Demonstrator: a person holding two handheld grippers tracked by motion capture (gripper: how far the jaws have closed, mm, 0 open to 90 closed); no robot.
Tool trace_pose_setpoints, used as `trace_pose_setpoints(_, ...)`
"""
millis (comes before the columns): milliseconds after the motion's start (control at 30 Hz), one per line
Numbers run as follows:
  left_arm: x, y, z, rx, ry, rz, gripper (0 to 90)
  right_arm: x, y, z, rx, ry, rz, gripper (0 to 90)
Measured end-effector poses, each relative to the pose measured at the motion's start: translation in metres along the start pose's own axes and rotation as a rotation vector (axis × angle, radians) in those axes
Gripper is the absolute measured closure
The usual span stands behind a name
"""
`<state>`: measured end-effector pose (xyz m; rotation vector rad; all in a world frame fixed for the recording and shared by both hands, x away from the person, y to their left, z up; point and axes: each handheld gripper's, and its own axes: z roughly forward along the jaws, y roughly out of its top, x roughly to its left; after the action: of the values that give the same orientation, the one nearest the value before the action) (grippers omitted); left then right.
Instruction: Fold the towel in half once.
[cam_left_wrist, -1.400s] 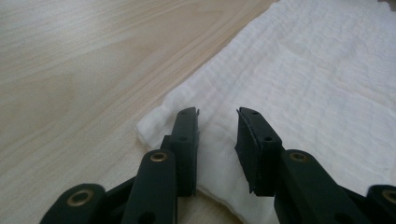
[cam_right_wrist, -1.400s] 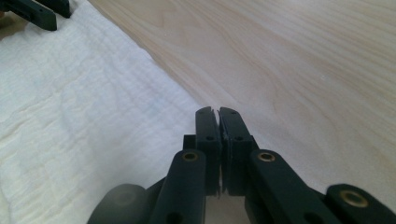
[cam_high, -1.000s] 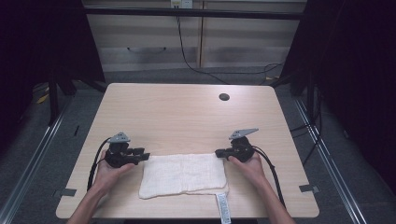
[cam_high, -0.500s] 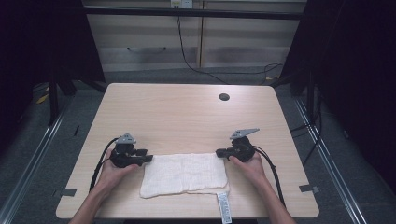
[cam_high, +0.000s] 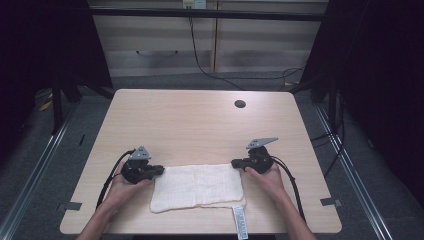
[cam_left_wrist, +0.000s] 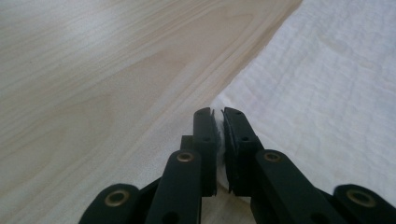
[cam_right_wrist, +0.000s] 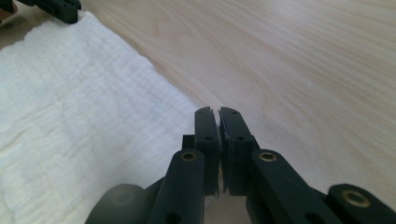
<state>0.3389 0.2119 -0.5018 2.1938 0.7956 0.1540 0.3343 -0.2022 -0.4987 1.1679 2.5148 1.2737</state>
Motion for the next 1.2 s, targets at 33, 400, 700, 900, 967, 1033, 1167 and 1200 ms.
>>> trace_pose_setpoints(33,0.001,0.0,0.0,-0.005,-0.001,-0.01,85.1,-0.001,0.0,-0.001,-0.013,0.003,0.003,86.5)
trace_pose_setpoints(400,0.003,0.023,-0.011,-0.09,-0.001,-0.032,85.6,-0.002,0.01,-0.011,-0.037,-0.005,-0.012,86.6)
trace_pose_setpoints(700,0.007,0.043,-0.013,-0.156,-0.003,-0.051,85.5,-0.011,0.024,-0.018,-0.058,-0.034,-0.015,86.7)
trace_pose_setpoints(900,0.01,0.056,-0.033,-0.225,0.014,-0.047,85.6,-0.015,0.041,-0.027,-0.096,-0.052,-0.022,86.7)
trace_pose_setpoints(967,0.01,0.057,-0.036,-0.239,0.017,-0.044,85.6,-0.014,0.042,-0.028,-0.108,-0.05,-0.022,86.7)
trace_pose_setpoints(1033,0.011,0.049,-0.037,-0.262,0.016,-0.06,85.6,-0.009,0.04,-0.026,-0.136,-0.037,-0.019,87.0)
trace_pose_setpoints(1167,0.016,0.035,-0.023,-0.195,0.045,-0.073,85.6,0.0,0.034,-0.017,-0.117,-0.02,-0.042,87.1)
trace_pose_setpoints(1200,0.016,0.035,-0.023,-0.195,0.045,-0.073,85.6,0.0,0.034,-0.017,-0.117,-0.02,-0.042,87.1)
